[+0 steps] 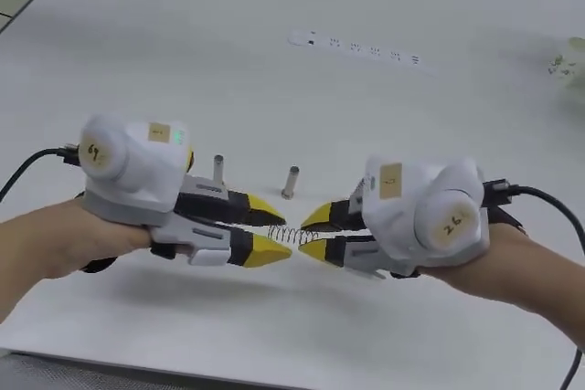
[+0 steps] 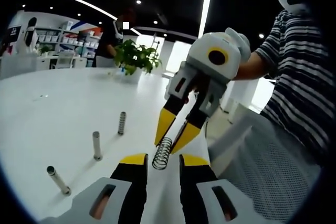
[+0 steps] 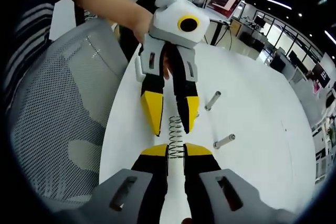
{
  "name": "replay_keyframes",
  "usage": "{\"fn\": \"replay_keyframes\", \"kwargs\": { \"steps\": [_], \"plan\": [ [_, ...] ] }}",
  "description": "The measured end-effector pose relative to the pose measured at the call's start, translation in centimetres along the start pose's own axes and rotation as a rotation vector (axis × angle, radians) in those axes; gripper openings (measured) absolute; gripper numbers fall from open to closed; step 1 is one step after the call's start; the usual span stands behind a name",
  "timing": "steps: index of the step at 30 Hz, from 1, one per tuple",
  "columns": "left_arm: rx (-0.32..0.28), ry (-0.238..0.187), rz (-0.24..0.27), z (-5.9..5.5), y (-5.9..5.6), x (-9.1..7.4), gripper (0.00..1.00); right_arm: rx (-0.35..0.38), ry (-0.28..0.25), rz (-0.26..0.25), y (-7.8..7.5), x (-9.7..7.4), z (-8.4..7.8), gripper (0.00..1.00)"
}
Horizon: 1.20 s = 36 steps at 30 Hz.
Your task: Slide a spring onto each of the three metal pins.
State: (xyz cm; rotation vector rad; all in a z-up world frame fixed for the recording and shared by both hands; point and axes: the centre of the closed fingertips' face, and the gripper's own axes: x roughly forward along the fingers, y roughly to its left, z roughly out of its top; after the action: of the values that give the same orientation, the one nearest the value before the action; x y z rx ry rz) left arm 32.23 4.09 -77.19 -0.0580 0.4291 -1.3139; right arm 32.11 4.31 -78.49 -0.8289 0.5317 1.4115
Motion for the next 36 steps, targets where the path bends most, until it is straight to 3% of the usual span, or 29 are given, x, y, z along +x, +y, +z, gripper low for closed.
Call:
{"fn": "replay_keyframes", "kwargs": {
  "steps": [11,36],
  "plan": [
    [0.008,-0.017,0.01,0.3,0.2,-0.02,0.04,0.0,-0.005,0.0,-0.06,-0.13,0.09,0.08],
    [0.007,0.003,-0.025,-0.09,-0.55,0.18,0.02,0.012,-0.016,0.017,0.57,-0.18,-0.2,0.08]
  ]
}}
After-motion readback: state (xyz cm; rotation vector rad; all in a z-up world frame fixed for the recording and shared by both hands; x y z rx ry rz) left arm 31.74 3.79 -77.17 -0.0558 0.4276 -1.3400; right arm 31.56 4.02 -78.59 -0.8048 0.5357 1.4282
